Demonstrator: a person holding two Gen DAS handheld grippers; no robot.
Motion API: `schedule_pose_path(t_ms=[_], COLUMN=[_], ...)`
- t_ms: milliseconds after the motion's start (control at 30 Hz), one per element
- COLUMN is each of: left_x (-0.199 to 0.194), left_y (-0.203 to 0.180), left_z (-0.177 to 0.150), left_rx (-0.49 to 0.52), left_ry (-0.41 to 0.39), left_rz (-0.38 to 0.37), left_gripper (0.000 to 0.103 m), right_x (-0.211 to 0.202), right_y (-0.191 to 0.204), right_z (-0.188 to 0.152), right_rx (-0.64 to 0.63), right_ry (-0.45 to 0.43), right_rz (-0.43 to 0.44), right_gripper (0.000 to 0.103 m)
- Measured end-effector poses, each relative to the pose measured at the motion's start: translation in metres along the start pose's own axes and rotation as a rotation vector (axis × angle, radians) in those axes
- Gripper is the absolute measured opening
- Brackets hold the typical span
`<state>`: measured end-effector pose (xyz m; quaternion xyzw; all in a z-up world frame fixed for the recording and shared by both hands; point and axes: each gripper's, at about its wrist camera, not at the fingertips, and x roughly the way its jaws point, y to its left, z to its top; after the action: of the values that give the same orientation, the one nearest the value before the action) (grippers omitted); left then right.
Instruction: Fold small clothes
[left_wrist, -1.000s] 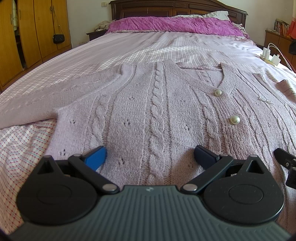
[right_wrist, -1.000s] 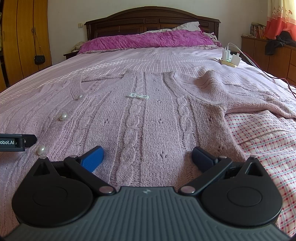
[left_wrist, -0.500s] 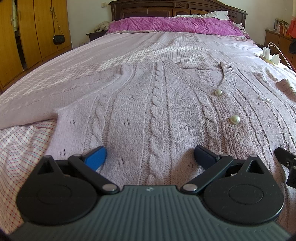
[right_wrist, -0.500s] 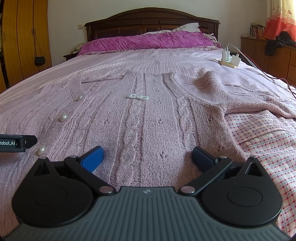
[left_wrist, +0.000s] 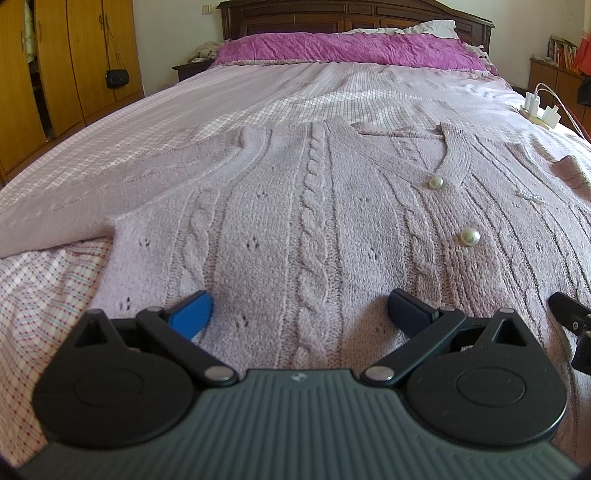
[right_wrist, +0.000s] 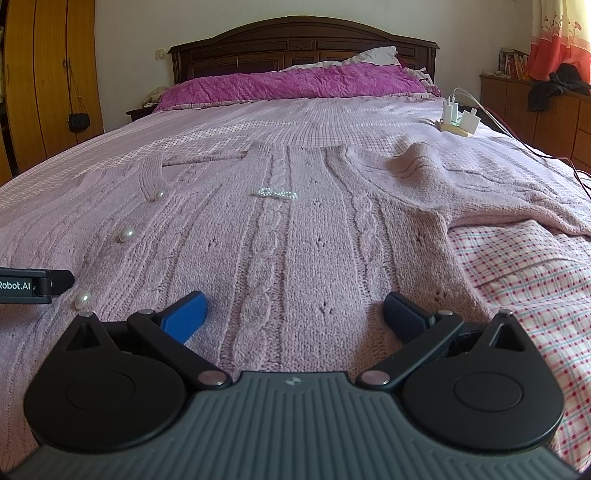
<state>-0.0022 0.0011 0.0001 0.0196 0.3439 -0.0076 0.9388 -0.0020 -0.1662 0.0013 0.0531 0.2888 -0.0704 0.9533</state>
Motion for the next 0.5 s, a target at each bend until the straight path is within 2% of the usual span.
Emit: schedule_pose_path(t_ms=[300,400,500], left_x=[0.003,0.005,0.007], left_y=[0.001,0.001,0.003], left_z=[0.007,0.012,0.015], left_rx=[0.022,0.026,0.021], left_ry=[0.043,0.065,0.085], left_rz=[-0.01,-0.01,-0.017], left_gripper=[0.103,0.103,0.103], right_x=[0.0,-0.001,-0.005], right_y=[-0.002,-0.009,-0.026], right_z=[0.002,0.006,0.016], right_rx=[0.012,0.047,0.118], right_ry=[0.006,0.022,0.043], right_rz=[0.011,0.045,0.129], right_gripper=[0.103,0.103,0.103])
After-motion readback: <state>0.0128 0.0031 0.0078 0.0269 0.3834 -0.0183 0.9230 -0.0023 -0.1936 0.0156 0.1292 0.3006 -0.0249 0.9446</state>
